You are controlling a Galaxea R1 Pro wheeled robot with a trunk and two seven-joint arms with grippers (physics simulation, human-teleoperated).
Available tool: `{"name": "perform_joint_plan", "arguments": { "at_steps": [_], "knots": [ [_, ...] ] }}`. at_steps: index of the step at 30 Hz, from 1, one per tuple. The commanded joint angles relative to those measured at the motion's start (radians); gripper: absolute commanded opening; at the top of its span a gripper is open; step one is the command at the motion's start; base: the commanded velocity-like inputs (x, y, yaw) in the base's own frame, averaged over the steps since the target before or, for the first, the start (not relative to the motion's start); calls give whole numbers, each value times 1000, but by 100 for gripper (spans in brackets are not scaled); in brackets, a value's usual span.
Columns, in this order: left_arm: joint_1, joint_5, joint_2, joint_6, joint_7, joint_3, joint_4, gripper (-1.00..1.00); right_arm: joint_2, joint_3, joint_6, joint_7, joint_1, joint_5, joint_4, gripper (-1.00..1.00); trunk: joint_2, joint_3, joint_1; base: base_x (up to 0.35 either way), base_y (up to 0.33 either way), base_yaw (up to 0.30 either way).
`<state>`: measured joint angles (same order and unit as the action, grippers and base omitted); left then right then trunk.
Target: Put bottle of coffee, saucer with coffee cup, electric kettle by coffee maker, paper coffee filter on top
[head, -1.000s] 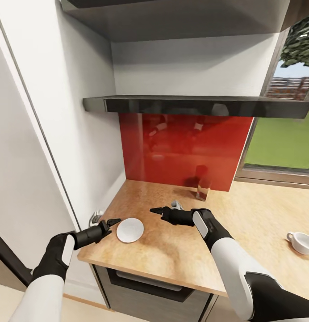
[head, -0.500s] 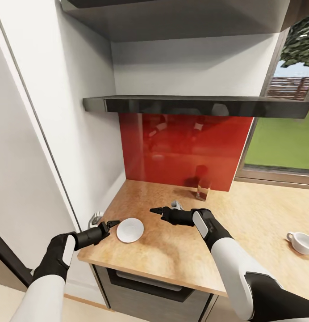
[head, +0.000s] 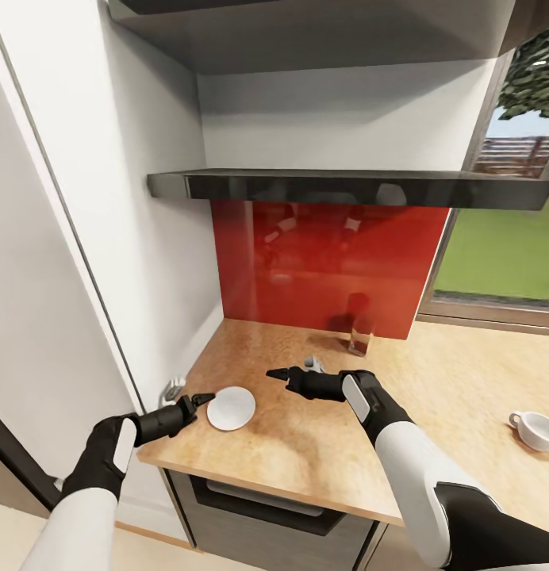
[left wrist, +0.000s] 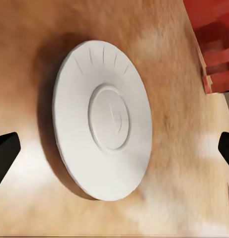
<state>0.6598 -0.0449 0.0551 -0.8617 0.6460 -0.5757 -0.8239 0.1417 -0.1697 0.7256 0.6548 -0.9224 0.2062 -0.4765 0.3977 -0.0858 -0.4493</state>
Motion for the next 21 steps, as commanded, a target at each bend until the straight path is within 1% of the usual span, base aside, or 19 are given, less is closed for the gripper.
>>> {"name": "perform_joint_plan", "arguments": {
  "at_steps": [1,5,11,21],
  "knots": [
    [1,-5,1,-7,0,-4,5,100,1,-7,6,2,-1,-1,3,100,2,-2,-1,0,0,0],
    [1,-5,0,1,0,-5,14,100,2,-6,4,3,-1,-1,46,100,2,-2,-1,25,0,0],
    [1,-5,0,1,0,-6,17,100,2,-7,3,3,-1,-1,55,100,2,-2,-1,140,0,0],
    [1,-6,2,2,0,-6,18,100,3,-7,3,3,-1,-1,69,100,2,-2,-1,16,0,0]
  ]
}}
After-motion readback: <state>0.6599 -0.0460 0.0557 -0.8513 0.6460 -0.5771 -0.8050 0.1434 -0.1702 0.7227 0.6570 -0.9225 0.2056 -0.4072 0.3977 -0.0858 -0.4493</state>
